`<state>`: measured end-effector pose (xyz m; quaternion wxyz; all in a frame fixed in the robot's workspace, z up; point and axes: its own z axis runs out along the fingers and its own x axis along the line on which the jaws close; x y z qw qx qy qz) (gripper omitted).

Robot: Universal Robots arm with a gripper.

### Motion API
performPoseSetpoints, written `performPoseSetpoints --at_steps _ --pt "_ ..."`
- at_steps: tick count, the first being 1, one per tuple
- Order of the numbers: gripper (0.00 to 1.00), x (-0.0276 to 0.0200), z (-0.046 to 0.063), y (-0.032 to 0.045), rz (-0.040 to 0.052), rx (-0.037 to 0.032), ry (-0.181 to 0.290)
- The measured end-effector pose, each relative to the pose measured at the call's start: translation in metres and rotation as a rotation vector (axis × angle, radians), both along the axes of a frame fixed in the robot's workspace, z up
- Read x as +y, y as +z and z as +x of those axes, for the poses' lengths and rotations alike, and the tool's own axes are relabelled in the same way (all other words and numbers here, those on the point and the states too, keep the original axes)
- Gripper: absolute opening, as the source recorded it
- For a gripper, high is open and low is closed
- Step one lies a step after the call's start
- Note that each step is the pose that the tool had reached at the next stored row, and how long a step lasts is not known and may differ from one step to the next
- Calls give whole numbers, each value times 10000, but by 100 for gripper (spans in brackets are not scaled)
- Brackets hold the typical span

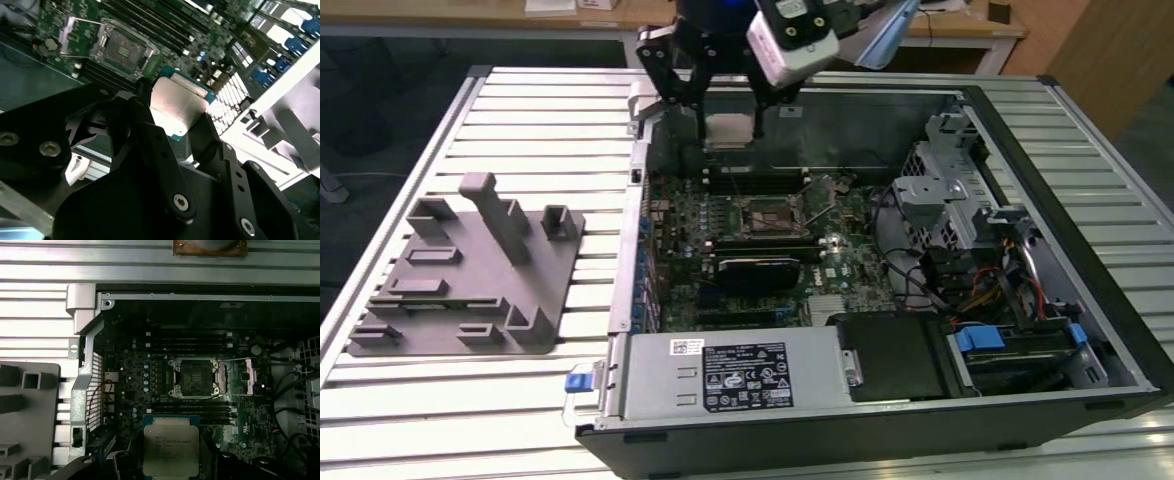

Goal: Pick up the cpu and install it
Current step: 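Pick up the cpu and move it towards the insertion slot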

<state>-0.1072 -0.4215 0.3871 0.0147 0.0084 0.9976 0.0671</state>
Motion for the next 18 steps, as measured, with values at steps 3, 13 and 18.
performPoseSetpoints --at_steps 3,13,18 --pt "54 0 126 0 -1 3 0" --pt "54 1 413 -73 -1 91 0" --pt "54 15 484 -164 0 175 -1"
